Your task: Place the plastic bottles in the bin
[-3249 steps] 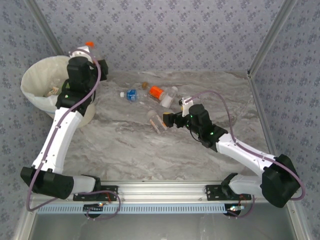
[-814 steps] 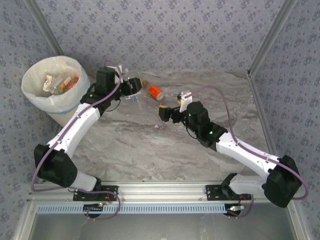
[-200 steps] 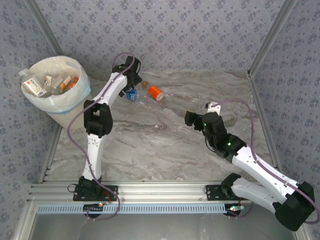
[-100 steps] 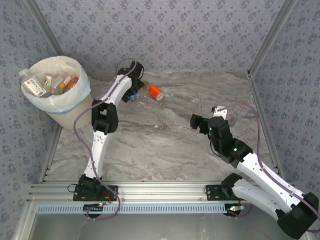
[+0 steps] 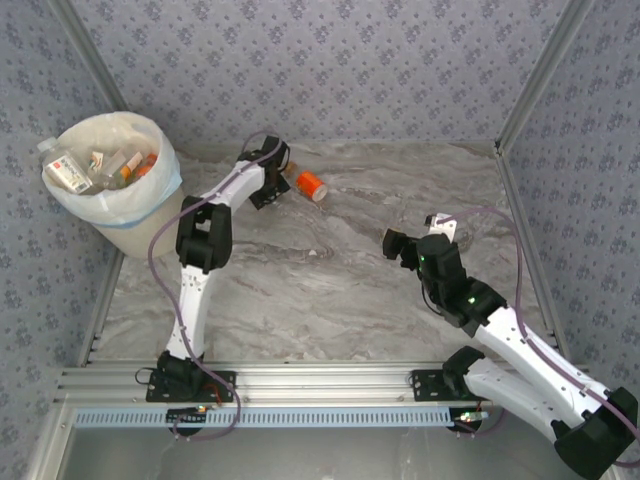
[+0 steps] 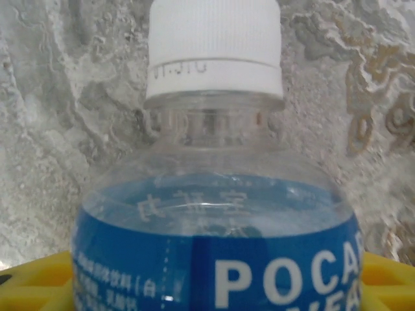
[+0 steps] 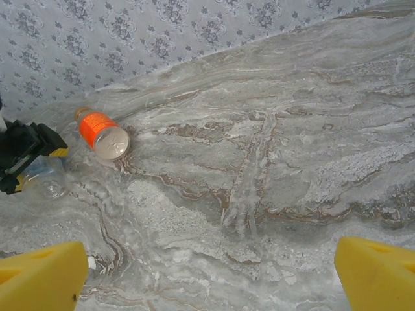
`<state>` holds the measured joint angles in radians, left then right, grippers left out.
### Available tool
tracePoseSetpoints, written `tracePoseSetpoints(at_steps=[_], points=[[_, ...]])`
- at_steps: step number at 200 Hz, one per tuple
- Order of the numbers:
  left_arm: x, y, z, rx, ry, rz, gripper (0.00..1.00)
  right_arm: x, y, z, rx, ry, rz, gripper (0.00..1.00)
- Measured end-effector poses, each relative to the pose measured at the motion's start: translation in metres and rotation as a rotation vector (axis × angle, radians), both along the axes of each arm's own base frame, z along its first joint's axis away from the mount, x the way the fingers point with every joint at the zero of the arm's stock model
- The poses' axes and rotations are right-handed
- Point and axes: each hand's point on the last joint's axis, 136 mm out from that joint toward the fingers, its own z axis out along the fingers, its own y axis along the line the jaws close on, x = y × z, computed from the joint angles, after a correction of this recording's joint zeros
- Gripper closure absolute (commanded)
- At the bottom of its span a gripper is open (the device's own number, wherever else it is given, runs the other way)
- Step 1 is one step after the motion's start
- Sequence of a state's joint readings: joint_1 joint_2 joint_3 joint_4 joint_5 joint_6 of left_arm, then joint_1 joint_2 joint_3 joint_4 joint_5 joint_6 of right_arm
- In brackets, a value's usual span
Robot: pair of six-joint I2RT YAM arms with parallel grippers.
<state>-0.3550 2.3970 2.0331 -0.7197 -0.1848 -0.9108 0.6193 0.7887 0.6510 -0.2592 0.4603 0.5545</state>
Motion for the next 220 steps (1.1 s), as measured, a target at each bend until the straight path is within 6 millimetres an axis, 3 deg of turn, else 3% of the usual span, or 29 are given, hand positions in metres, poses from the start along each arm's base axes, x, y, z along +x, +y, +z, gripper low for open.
tracePoseSetpoints(at_steps=[38, 77, 100, 123, 173, 197, 220], points=[[-0.021, 0.004, 0.001, 0.030, -0.025, -0.135, 0.45, 0.000, 0.000, 0.000, 0.004, 0.000, -0.002, 0.00], [-0.031, -0.002, 0.030, 0.008, -0.116, -0.260, 0.47, 0.002, 0.000, -0.005, 0.016, -0.011, -0.004, 0.00], [-0.048, -0.002, 0.064, -0.021, -0.199, -0.316, 0.47, 0.004, 0.005, 0.001, 0.037, -0.036, 0.014, 0.00], [-0.062, -0.001, 0.112, -0.036, -0.313, -0.356, 0.47, 0.007, 0.016, 0.009, 0.062, -0.075, 0.064, 0.00], [-0.089, 0.007, 0.210, -0.025, -0.540, -0.427, 0.45, 0.013, 0.054, 0.017, 0.081, -0.122, 0.245, 0.00], [-0.106, 0.021, 0.249, -0.001, -0.614, -0.438, 0.46, 0.010, 0.078, 0.020, 0.070, -0.145, 0.355, 0.00], [-0.121, 0.047, 0.278, 0.029, -0.660, -0.410, 0.47, 0.006, 0.103, 0.023, 0.056, -0.168, 0.470, 0.00]])
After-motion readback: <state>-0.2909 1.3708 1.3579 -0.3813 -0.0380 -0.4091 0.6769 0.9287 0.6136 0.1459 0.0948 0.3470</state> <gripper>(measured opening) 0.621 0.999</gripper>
